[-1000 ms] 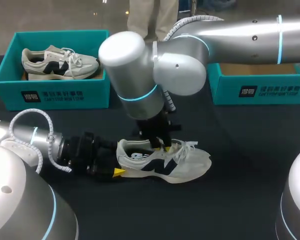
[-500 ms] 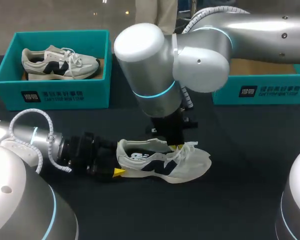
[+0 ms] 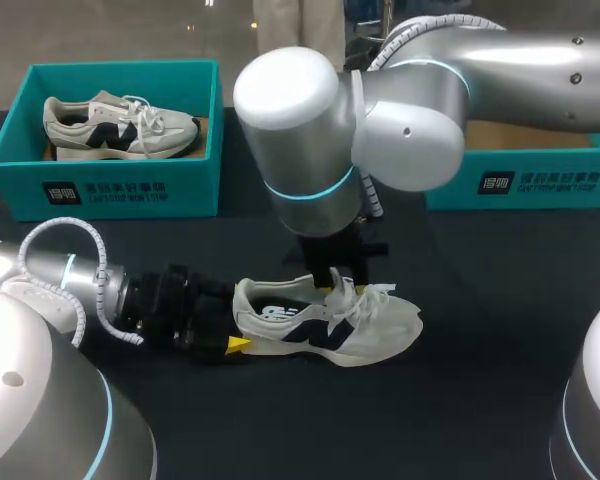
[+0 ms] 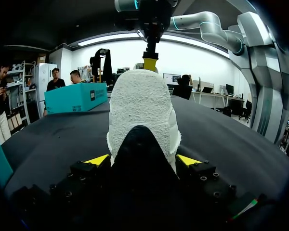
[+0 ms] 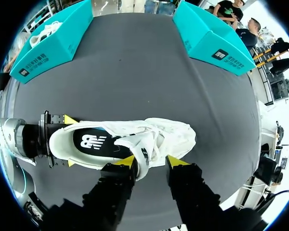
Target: Take the shoe out of the shoebox, open the shoe tongue, remove and reinsert the insole, then place the shoe into the shoebox
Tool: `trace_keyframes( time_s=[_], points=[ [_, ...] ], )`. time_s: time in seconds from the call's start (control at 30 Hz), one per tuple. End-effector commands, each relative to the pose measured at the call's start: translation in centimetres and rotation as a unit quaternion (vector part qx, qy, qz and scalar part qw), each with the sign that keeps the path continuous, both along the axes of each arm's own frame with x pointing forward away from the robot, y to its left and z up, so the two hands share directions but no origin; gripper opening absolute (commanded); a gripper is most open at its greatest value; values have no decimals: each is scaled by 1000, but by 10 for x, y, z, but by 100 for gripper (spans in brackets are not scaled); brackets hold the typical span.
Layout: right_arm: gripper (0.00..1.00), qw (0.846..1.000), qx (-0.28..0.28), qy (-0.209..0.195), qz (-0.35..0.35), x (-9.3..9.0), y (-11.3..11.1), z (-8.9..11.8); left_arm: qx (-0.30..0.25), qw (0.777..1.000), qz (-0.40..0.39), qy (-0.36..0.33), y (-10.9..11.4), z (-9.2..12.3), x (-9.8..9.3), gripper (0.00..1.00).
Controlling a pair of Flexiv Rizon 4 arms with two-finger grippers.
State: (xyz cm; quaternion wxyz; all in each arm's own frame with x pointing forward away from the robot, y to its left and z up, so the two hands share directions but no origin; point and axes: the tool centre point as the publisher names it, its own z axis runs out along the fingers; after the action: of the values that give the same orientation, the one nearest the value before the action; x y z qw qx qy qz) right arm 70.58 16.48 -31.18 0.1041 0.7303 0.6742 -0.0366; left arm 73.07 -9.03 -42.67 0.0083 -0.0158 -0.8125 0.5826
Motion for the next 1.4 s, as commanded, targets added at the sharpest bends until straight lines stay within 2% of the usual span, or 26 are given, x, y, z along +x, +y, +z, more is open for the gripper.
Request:
trace_keyframes(
  time_s=[0.03, 0.1, 0.27, 0.33, 0.5, 0.7, 1.3, 1.37, 1.4],
  points=[
    [39, 998, 4, -12, -61, 2, 12, -11, 1, 1000, -1, 0, 1, 0, -1, 0],
    [35, 998, 6, -11, -57, 4, 14, -11, 1, 1000, -1, 0, 1, 0, -1, 0],
    [5, 998, 4, -17, -60, 6, 6, -4, 1, 1000, -1, 0, 1, 0, -1, 0],
    [0, 998, 4, -22, -66, 4, 1, -1, 1, 1000, -1, 0, 1, 0, -1, 0],
    [0, 996, 2, -27, -83, 0, -16, 7, 1, 1000, -1, 0, 1, 0, -1, 0],
    [0, 993, 26, -15, -113, 3, -40, 12, 1, 1000, -1, 0, 1, 0, -1, 0],
    [0, 981, 75, -3, -177, -2, -75, 5, 1, 1000, -1, 0, 1, 0, -1, 0],
    [5, 981, 79, -3, -175, -1, -75, 5, 1, 1000, -1, 0, 1, 0, -1, 0],
    [24, 982, 80, -2, -173, -1, -74, 5, 1, 1000, -1, 0, 1, 0, -1, 0]
  ],
)
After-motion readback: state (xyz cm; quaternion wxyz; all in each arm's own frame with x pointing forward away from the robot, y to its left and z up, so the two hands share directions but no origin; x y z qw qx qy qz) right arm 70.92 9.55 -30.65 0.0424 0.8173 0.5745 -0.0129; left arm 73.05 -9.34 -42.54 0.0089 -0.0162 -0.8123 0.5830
